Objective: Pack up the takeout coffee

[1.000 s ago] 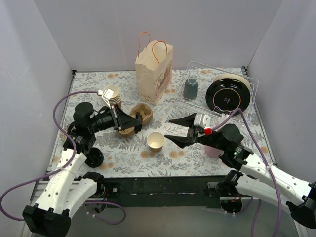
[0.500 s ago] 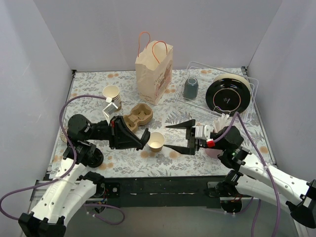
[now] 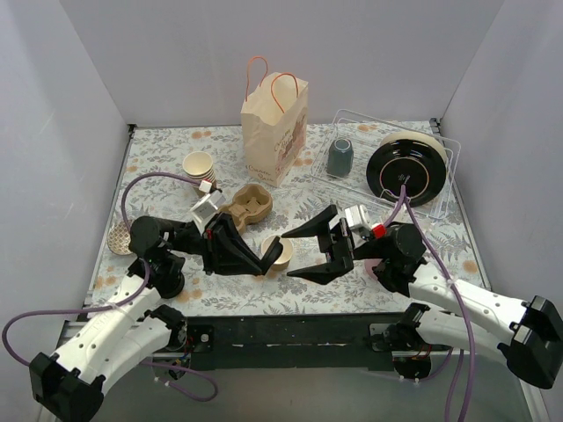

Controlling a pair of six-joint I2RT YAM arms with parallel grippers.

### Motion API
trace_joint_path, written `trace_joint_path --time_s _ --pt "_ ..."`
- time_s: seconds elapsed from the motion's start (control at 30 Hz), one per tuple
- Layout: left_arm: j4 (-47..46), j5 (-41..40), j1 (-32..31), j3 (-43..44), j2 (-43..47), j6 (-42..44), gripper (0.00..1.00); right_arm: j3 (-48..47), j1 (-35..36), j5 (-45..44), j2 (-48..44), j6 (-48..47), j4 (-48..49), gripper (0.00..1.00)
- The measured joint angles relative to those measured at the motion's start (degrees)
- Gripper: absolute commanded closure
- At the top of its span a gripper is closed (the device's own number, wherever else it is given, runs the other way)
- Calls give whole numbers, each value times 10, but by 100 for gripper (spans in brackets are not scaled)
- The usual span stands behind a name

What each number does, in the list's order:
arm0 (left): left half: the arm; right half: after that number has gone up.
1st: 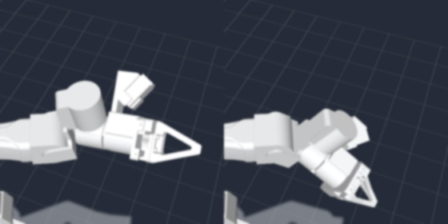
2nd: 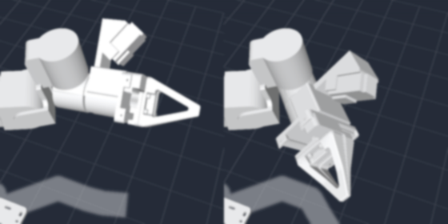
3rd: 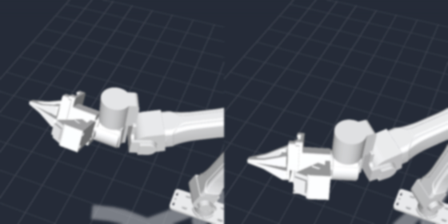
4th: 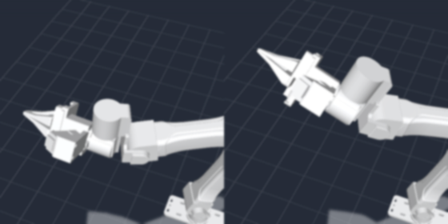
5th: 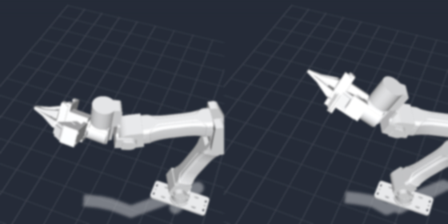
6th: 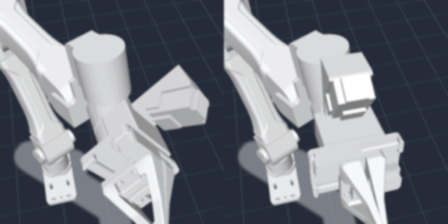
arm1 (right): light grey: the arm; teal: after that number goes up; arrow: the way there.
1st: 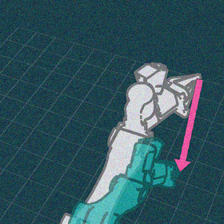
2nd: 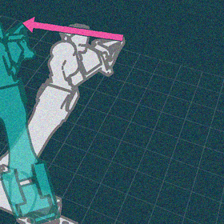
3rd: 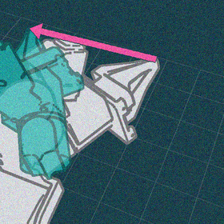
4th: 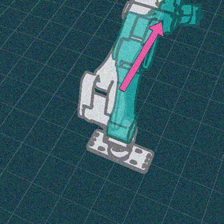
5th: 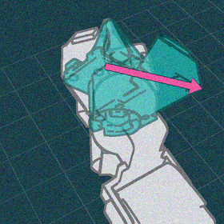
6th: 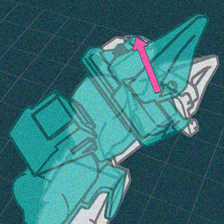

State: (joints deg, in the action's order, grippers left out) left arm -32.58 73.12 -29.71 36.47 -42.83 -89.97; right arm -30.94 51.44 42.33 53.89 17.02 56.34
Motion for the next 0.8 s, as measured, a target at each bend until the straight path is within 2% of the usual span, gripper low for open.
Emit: trace_joint_path --time_s 0.17,0.4,0.57,0.8 --pt "-24 4 -9 0 -20 -3 100 0 0 9 10 13 24 16" --pt "-28 26 -17 5 -32 10 100 9 0 -22 12 5 36 16" --pt "9 35 -19 26 -60 35 100 19 0 -29 11 -37 33 17" --pt "47 58 -21 46 -96 49 100 19 0 10 9 -121 -5 20"
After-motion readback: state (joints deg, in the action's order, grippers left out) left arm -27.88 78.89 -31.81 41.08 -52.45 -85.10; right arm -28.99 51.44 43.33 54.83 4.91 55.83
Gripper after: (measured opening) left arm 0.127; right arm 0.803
